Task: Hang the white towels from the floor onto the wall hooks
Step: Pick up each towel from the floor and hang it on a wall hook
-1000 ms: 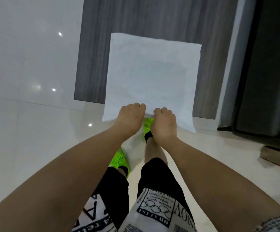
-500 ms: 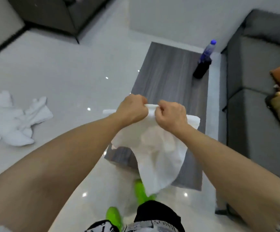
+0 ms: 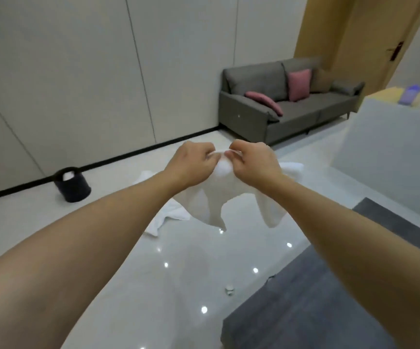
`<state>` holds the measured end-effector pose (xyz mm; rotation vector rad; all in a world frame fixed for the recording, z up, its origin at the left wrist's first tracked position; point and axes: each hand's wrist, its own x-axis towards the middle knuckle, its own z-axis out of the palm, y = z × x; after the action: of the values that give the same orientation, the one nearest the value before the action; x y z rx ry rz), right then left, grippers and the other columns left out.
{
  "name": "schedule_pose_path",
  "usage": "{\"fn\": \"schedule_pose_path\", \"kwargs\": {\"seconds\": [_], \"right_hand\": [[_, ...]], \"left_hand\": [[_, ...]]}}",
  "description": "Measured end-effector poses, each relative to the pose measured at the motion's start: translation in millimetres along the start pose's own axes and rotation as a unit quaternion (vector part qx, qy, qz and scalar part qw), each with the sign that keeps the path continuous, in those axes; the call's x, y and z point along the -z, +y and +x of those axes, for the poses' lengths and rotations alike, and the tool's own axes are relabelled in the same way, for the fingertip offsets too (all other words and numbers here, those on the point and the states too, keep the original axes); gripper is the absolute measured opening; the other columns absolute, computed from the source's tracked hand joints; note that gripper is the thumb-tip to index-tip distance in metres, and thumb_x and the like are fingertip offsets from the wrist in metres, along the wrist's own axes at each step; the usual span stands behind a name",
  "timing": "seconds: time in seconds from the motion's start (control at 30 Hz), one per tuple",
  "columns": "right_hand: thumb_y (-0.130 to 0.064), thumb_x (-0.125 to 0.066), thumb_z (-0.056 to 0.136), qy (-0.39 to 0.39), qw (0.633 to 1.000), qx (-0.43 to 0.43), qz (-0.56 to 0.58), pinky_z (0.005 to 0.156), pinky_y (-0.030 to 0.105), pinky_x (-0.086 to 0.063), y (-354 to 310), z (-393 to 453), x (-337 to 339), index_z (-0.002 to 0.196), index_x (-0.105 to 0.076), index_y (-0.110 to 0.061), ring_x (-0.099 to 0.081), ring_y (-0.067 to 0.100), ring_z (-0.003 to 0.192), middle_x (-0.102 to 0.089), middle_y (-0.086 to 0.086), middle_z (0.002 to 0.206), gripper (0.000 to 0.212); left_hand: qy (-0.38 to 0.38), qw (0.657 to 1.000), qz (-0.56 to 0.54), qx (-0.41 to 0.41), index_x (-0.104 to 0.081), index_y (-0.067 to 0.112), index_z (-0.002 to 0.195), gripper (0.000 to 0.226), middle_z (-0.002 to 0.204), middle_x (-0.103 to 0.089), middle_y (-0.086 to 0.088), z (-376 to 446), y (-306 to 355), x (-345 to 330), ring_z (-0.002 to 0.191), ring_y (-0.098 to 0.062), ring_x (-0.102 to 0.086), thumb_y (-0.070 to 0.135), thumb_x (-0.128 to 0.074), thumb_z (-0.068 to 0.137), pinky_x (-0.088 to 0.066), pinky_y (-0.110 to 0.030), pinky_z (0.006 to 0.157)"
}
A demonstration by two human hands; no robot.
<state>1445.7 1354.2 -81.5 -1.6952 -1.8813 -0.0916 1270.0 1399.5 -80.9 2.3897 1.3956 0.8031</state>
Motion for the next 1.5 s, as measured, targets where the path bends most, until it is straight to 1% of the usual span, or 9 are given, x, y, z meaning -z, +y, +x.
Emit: {"fn": "schedule_pose_path", "kwargs": {"seconds": [0.2, 0.27, 0.43, 0.67, 1.0, 1.13, 1.23, 1.37, 1.5], "right_hand": [[-0.039, -0.048, 0.094, -0.001, 0.997, 0.082, -0.001, 0.059, 0.032, -0.032, -161.3, 75.6, -57.2, 0.08, -0.055, -0.024, -0.045, 0.026, 0.068, -0.043, -0.009, 0.06, 0.022], [-0.039, -0.048, 0.095, -0.011, 0.994, 0.104, 0.01, 0.06, 0.031, -0.029, -221.9, 96.6, -79.4, 0.086, -0.06, -0.021, -0.045, 0.025, 0.069, -0.049, -0.005, 0.065, 0.024], [-0.039, -0.048, 0.097, -0.031, 0.984, 0.165, 0.054, 0.065, 0.032, -0.043, -377.8, 130.0, -138.7, 0.092, -0.066, -0.018, -0.056, 0.028, 0.076, -0.066, 0.004, 0.081, 0.028], [-0.038, -0.048, 0.097, -0.105, 0.949, 0.26, 0.141, 0.067, 0.033, -0.049, -587.6, 137.5, -225.1, 0.088, -0.065, -0.016, -0.059, 0.029, 0.075, -0.064, 0.004, 0.077, 0.029], [-0.037, -0.05, 0.097, -0.181, 0.839, 0.467, 0.212, 0.068, 0.031, -0.045, -848.5, 129.8, -323.2, 0.095, -0.069, -0.022, -0.062, 0.027, 0.088, -0.069, 0.001, 0.089, 0.024], [-0.037, -0.054, 0.098, -0.227, 0.78, 0.524, 0.257, 0.066, 0.024, -0.037, -951.9, 137.3, -358.0, 0.099, -0.069, -0.022, -0.052, 0.016, 0.08, -0.055, -0.011, 0.084, 0.021], [-0.038, -0.055, 0.098, -0.254, 0.732, 0.564, 0.285, 0.054, 0.018, -0.032, -1026.9, 146.8, -382.2, 0.093, -0.067, -0.024, -0.051, 0.008, 0.07, -0.052, -0.017, 0.075, 0.019], [-0.04, -0.056, 0.097, -0.292, 0.674, 0.597, 0.322, 0.078, 0.028, -0.054, -1117.8, 151.7, -414.5, 0.116, -0.069, -0.019, -0.063, 0.01, 0.091, -0.07, -0.005, 0.109, 0.031], [-0.042, -0.056, 0.096, -0.325, 0.629, 0.626, 0.327, 0.087, 0.039, -0.056, -1188.8, 131.2, -442.9, 0.119, -0.068, -0.021, -0.064, 0.017, 0.102, -0.07, -0.002, 0.115, 0.034]], "left_hand": [[0.052, 0.984, 0.143, 0.094, -0.066, 0.03, 0.099, 0.024, 0.092, -0.068, 0.006, -44.0, -149.2, 142.9, 0.087, -0.02, -0.058, 0.047, -0.05, 0.091, -0.041, -0.03, 0.071], [0.065, 0.977, 0.152, 0.136, -0.065, 0.031, 0.108, 0.028, 0.099, -0.068, 0.005, -70.6, -199.9, 196.1, 0.092, -0.021, -0.059, 0.048, -0.051, 0.091, -0.045, -0.031, 0.077], [0.129, 0.952, 0.163, 0.224, -0.064, 0.028, 0.118, 0.034, 0.108, -0.068, 0.0, -152.1, -304.1, 329.1, 0.101, -0.023, -0.06, 0.047, -0.054, 0.091, -0.05, -0.036, 0.092], [0.18, 0.898, 0.207, 0.344, -0.056, 0.026, 0.132, 0.042, 0.123, -0.063, -0.001, -290.9, -407.6, 462.3, 0.108, -0.02, -0.058, 0.045, -0.055, 0.094, -0.047, -0.032, 0.087], [0.217, 0.792, 0.263, 0.506, -0.049, 0.028, 0.138, 0.045, 0.139, -0.053, 0.0, -439.7, -511.8, 581.1, 0.124, -0.022, -0.052, 0.038, -0.055, 0.094, -0.047, -0.039, 0.098], [0.239, 0.741, 0.292, 0.555, -0.048, 0.031, 0.138, 0.045, 0.141, -0.052, 0.002, -473.4, -556.6, 638.2, 0.125, -0.021, -0.051, 0.038, -0.056, 0.094, -0.045, -0.036, 0.097], [0.266, 0.699, 0.293, 0.596, -0.049, 0.029, 0.138, 0.047, 0.139, -0.054, 0.001, -493.3, -588.4, 679.9, 0.124, -0.021, -0.052, 0.039, -0.058, 0.094, -0.045, -0.035, 0.097], [0.288, 0.654, 0.291, 0.636, -0.05, 0.03, 0.138, 0.047, 0.135, -0.057, 0.001, -519.3, -627.3, 719.7, 0.117, -0.019, -0.055, 0.04, -0.061, 0.093, -0.048, -0.032, 0.091], [0.293, 0.637, 0.278, 0.656, -0.051, 0.029, 0.138, 0.049, 0.133, -0.059, 0.0, -547.0, -659.2, 738.1, 0.117, -0.018, -0.056, 0.042, -0.061, 0.091, -0.043, -0.026, 0.085]]}}
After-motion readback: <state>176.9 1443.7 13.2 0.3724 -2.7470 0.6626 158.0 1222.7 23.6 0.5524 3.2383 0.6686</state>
